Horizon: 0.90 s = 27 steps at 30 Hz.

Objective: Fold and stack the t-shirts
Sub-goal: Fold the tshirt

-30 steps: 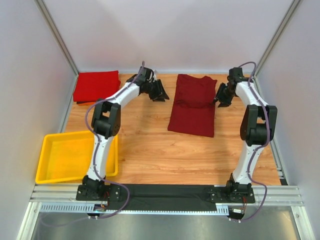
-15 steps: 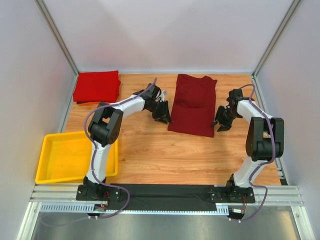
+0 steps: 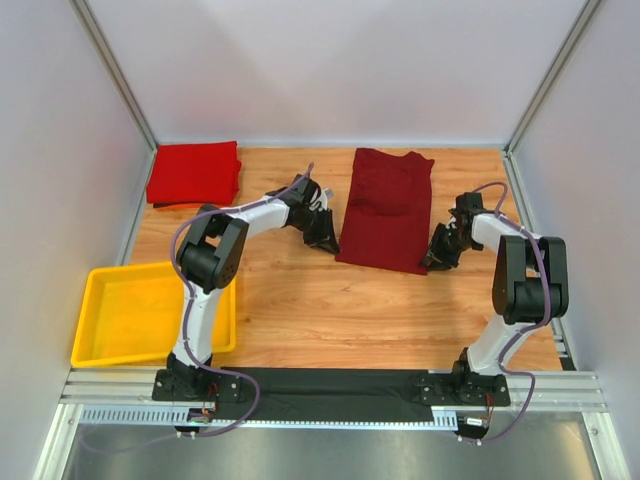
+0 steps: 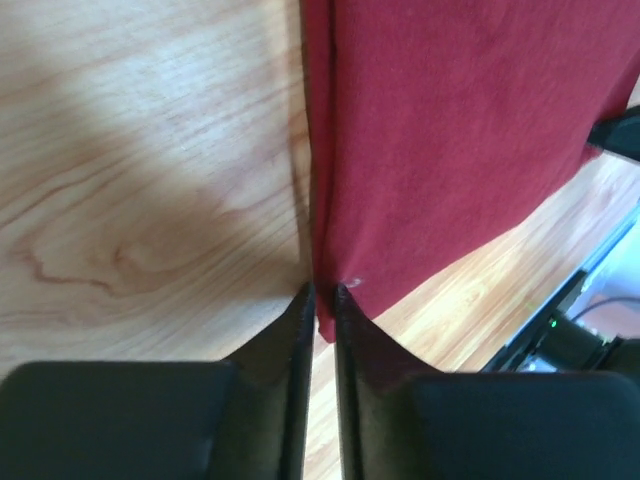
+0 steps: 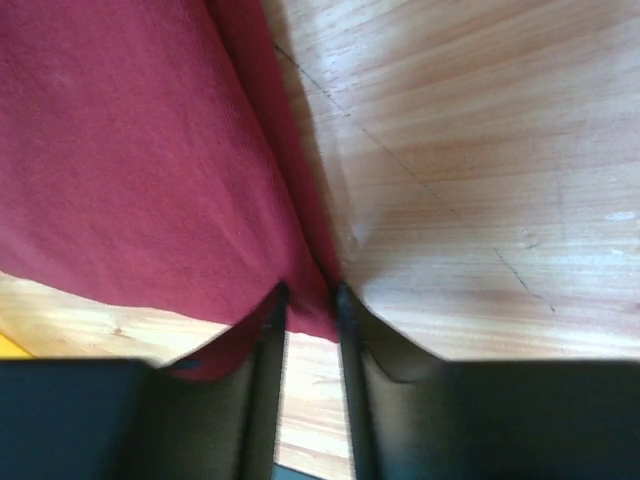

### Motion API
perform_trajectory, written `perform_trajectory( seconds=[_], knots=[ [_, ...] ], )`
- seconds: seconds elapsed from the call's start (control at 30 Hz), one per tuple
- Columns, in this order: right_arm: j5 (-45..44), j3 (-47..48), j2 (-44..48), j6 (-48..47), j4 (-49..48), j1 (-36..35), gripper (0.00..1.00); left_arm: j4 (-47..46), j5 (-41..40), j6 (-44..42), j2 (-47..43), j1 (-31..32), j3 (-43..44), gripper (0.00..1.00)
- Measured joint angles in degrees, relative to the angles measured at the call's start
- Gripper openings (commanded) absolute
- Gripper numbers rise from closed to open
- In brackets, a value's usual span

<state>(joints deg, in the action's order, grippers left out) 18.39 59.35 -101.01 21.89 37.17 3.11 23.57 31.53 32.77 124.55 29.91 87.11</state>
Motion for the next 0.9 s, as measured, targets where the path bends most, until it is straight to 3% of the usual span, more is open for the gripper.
perform_trajectory(
  seconds=[0.07,0.1,0.67,0.9],
  knots=[
    [0.15,-0.96,0.37,0.22,-1.2,0.0,0.06,-1.62,1.29,0.63,0.17,0.02,-1.2,0.0],
    [0.17,-1.62,0.61,0.59,-1.92,0.0,0.0,-2.54,2.03,1.09,0.31,0.02,-1.84,0.0],
    [-2.47,-19.78,16.17,8.94,-11.21,-0.07,0.0,-11.54,2.21,8.5,-9.6,0.5,-20.17,0.0],
    [-0.26,-26.14,23.19,11.17,-9.92,-3.26,0.05,-12.13,-0.63,12.33,-19.65,2.34,-33.31,0.0]
  ],
)
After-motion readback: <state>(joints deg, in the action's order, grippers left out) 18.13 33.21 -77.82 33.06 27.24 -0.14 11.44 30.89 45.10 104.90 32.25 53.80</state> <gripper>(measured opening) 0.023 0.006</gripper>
